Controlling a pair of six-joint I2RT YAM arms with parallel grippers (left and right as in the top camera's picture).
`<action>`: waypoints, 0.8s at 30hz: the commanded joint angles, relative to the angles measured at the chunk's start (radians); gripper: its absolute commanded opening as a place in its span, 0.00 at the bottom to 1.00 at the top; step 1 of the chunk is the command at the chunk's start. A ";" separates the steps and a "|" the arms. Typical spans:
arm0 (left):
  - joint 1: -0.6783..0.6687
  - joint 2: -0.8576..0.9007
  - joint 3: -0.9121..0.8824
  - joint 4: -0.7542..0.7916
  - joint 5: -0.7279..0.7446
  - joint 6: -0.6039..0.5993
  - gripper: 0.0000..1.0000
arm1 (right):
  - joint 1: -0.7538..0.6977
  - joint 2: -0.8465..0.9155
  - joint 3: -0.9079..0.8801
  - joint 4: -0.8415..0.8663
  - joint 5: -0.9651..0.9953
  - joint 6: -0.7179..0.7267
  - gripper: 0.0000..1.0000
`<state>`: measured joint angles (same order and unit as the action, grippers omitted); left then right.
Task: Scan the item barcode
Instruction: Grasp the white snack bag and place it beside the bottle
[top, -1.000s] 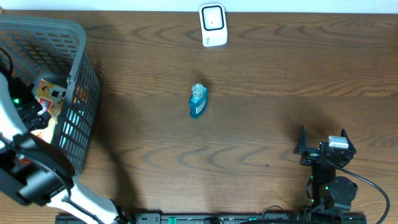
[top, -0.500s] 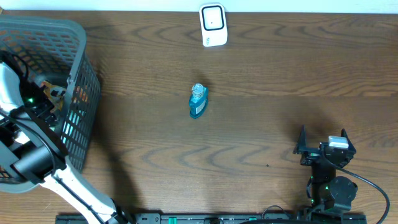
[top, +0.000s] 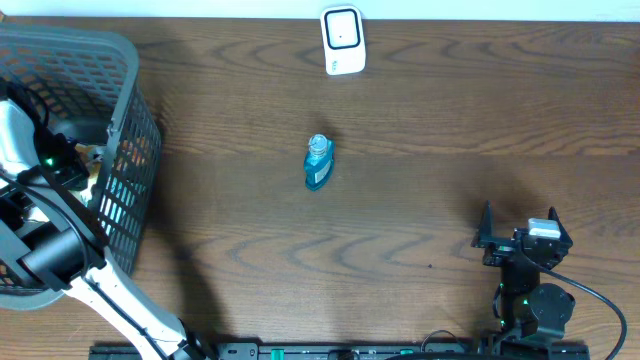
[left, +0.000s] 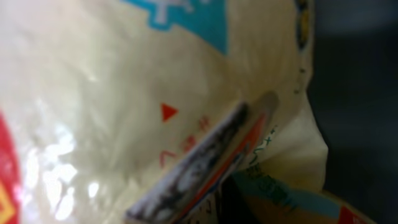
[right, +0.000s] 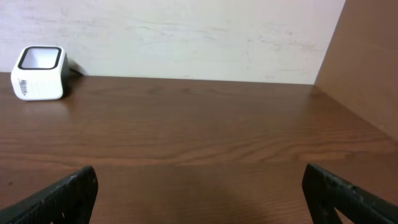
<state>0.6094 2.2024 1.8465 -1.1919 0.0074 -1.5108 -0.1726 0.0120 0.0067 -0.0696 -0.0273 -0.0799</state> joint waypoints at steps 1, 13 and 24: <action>0.011 0.002 -0.002 -0.011 0.059 0.117 0.07 | -0.003 -0.005 -0.001 -0.003 -0.005 0.012 0.99; 0.031 -0.512 -0.002 -0.014 0.064 0.313 0.07 | -0.003 -0.005 -0.001 -0.003 -0.005 0.012 0.99; -0.193 -1.009 -0.002 0.027 0.089 0.613 0.08 | -0.003 -0.005 -0.001 -0.003 -0.005 0.012 0.99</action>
<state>0.5343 1.2758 1.8332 -1.1927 0.0704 -1.0878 -0.1726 0.0120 0.0067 -0.0696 -0.0273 -0.0799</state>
